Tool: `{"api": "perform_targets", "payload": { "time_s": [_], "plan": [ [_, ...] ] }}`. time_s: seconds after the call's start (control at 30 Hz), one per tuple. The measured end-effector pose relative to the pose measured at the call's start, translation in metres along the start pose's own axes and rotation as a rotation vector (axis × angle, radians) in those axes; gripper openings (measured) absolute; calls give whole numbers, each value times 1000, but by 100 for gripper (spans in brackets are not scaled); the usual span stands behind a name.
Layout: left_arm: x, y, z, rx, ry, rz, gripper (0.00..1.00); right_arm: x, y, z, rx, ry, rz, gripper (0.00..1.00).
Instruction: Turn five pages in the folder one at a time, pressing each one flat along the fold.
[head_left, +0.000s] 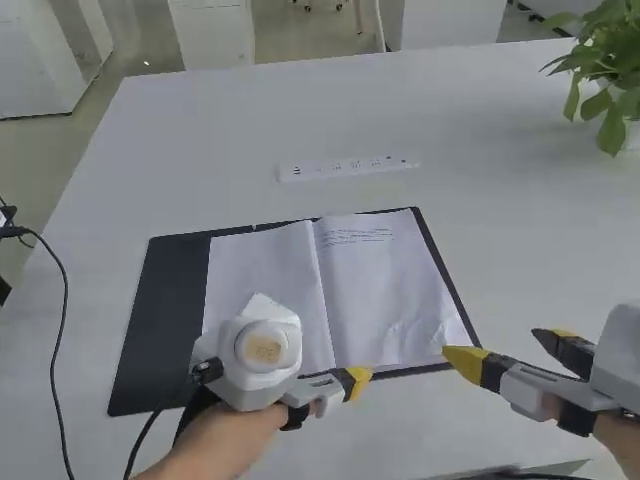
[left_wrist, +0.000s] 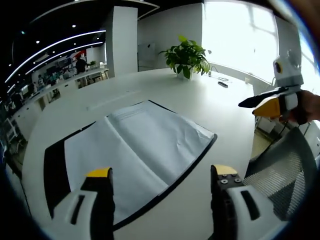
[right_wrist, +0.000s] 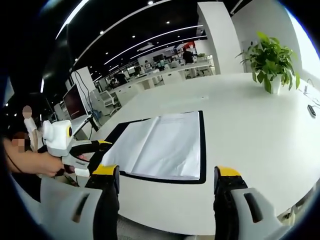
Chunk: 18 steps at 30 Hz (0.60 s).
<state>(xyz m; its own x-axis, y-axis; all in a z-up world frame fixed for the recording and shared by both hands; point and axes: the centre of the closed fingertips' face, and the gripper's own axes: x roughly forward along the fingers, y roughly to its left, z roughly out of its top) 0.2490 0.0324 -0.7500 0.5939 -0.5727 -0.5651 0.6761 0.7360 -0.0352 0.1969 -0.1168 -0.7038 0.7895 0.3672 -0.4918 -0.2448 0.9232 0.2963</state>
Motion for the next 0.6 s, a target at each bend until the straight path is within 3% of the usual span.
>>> {"api": "perform_targets", "payload": {
  "time_s": [0.33,0.6],
  "plan": [
    [47,-20,4,64,-4,-42,71,9,-12,-5,23,17,0,74],
    [80,-24,8,63,-11,-38,65,19,-20,-10,50,27,6,72]
  ]
}}
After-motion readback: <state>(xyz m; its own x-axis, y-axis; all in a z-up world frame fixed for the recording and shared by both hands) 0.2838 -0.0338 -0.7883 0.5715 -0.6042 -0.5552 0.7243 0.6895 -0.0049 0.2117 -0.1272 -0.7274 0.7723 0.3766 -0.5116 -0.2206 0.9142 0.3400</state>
